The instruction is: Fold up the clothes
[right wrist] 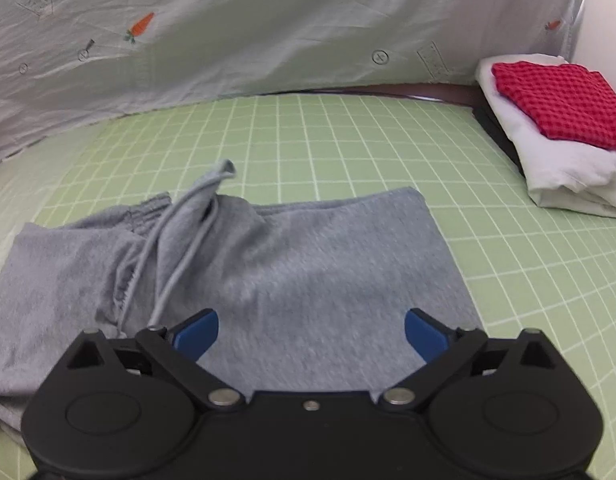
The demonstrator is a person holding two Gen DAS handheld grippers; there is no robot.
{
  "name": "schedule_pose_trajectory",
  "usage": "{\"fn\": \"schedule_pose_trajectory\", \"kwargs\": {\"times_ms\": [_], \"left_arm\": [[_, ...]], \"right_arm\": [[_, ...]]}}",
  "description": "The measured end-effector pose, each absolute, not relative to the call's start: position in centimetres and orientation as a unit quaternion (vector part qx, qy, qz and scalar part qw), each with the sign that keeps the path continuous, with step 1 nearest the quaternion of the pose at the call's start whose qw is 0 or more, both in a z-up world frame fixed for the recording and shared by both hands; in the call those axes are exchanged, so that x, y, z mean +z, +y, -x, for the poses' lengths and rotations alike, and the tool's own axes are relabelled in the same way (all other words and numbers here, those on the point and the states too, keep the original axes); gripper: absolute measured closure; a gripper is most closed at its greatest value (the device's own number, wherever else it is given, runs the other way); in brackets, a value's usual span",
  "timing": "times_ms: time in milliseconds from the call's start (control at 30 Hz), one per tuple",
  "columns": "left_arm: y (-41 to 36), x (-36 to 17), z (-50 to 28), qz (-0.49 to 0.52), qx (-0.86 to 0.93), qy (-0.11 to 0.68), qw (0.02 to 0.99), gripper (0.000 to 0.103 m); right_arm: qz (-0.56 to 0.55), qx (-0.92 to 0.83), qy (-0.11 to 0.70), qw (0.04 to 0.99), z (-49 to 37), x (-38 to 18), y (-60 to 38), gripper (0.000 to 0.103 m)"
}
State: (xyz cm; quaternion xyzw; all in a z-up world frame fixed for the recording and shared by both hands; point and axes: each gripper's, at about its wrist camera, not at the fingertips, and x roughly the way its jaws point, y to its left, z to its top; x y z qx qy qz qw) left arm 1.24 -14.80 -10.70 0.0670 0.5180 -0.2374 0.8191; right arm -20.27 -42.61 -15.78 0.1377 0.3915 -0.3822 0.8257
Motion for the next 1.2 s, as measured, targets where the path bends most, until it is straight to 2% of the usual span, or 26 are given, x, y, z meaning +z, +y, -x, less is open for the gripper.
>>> {"fn": "schedule_pose_trajectory", "kwargs": {"times_ms": [300, 400, 467, 633, 700, 733, 867, 1200], "left_arm": [[-16.2, -11.7, -3.4, -0.034, -0.254, 0.537, 0.803, 0.003], [-17.1, -11.9, -3.5, -0.047, -0.270, 0.537, 0.798, 0.011], [-17.7, -12.0, -3.4, -0.058, -0.282, 0.535, 0.794, 0.024], [-18.5, -12.3, -2.8, -0.069, -0.302, 0.525, 0.793, 0.047], [-18.6, -12.5, -2.6, -0.060, -0.307, 0.523, 0.793, 0.071], [-18.6, -12.5, -2.6, -0.048, -0.309, 0.527, 0.790, 0.088], [-18.9, -11.5, -1.9, -0.034, -0.301, 0.517, 0.801, 0.093], [-22.7, -5.6, 1.7, 0.031, -0.328, 0.469, 0.819, 0.095]], "right_arm": [[-0.137, -0.414, 0.436, 0.787, 22.3, -16.3, -43.4, 0.001], [-0.138, -0.417, 0.441, 0.783, 22.8, -16.3, -43.4, 0.001], [-0.137, -0.417, 0.442, 0.782, 23.2, -16.3, -43.6, 0.001], [-0.135, -0.419, 0.445, 0.780, 24.3, -16.4, -44.1, 0.001], [-0.134, -0.419, 0.446, 0.779, 24.7, -16.4, -44.4, 0.001], [-0.134, -0.420, 0.446, 0.779, 24.9, -16.4, -44.5, 0.001], [-0.132, -0.421, 0.448, 0.778, 25.7, -16.5, -44.9, 0.001], [-0.133, -0.422, 0.446, 0.778, 28.5, -16.7, -48.0, 0.001]]}}
